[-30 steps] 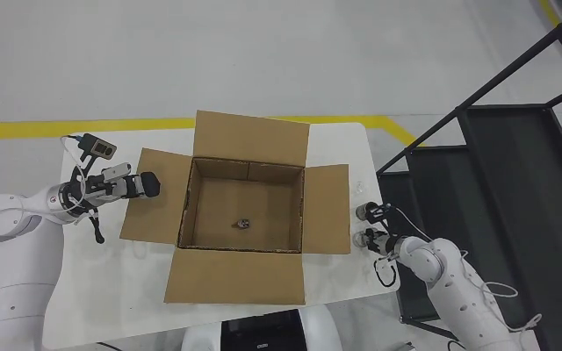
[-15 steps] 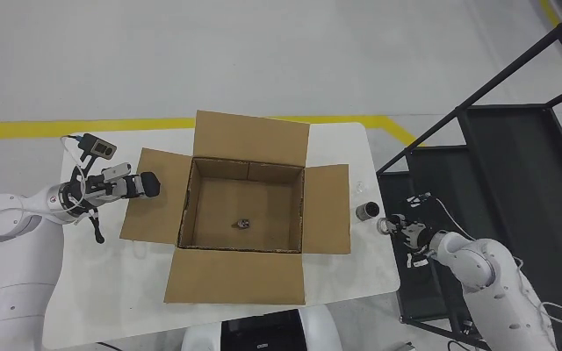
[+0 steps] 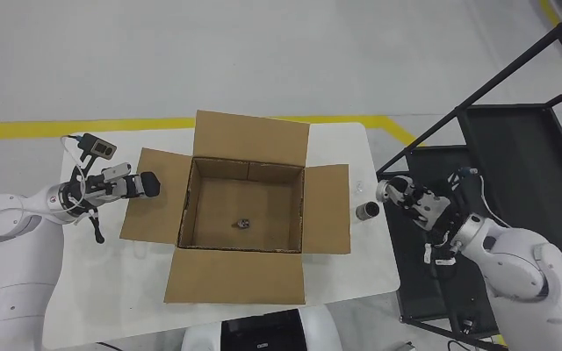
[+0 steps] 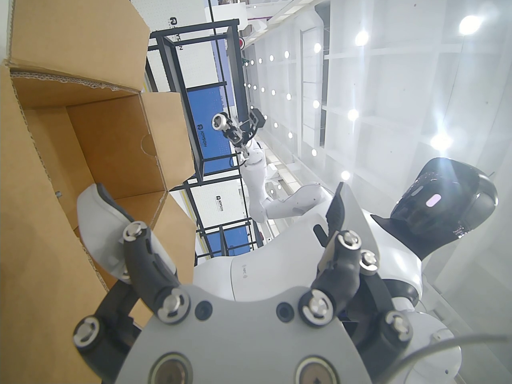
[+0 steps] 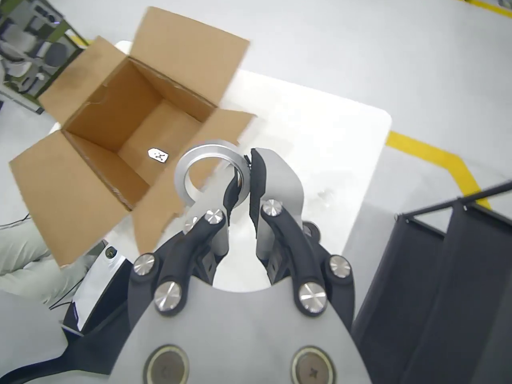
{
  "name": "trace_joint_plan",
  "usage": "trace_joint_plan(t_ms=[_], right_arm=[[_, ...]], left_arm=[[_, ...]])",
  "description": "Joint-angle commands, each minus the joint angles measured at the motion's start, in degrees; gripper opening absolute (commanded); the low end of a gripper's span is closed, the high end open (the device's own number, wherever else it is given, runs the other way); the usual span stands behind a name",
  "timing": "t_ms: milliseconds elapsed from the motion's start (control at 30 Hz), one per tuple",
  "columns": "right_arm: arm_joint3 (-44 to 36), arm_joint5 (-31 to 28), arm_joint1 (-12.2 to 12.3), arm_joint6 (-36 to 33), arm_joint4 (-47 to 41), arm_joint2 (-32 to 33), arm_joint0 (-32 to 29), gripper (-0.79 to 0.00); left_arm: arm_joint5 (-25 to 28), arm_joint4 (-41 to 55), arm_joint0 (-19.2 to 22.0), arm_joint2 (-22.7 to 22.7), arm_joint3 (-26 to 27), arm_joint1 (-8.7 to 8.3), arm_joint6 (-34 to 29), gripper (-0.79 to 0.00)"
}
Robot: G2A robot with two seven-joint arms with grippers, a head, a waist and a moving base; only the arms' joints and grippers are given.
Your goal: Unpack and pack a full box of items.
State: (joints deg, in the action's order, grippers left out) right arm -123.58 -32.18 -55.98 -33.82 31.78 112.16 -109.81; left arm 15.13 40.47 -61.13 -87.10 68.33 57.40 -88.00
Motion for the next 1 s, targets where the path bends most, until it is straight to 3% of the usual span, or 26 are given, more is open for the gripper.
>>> trace_joint_plan(t_ms=[0,233,533,967], right_arm=[[-2.32,-0.18,0.14,-1.55,1.47,-2.87,1.53,-0.785],[-4.62,3.65,0.05,-7.28,12.2,-22.72,13.03,-0.785],[5.59,15.56,-2.97,-12.39,28.39,-48.68,34.18,-0.785],[20.45,25.26,-9.65,-17.42,46.19,-72.77,50.79,-0.785]], left_arm=[[0.0,0.0,0.0,0.0,0.0,0.0,0.0,0.0],[0.0,0.0,0.0,0.0,0.0,0.0,0.0,0.0],[0.0,0.0,0.0,0.0,0.0,0.0,0.0,0.0],[0.0,0.0,0.0,0.0,0.0,0.0,0.0,0.0]])
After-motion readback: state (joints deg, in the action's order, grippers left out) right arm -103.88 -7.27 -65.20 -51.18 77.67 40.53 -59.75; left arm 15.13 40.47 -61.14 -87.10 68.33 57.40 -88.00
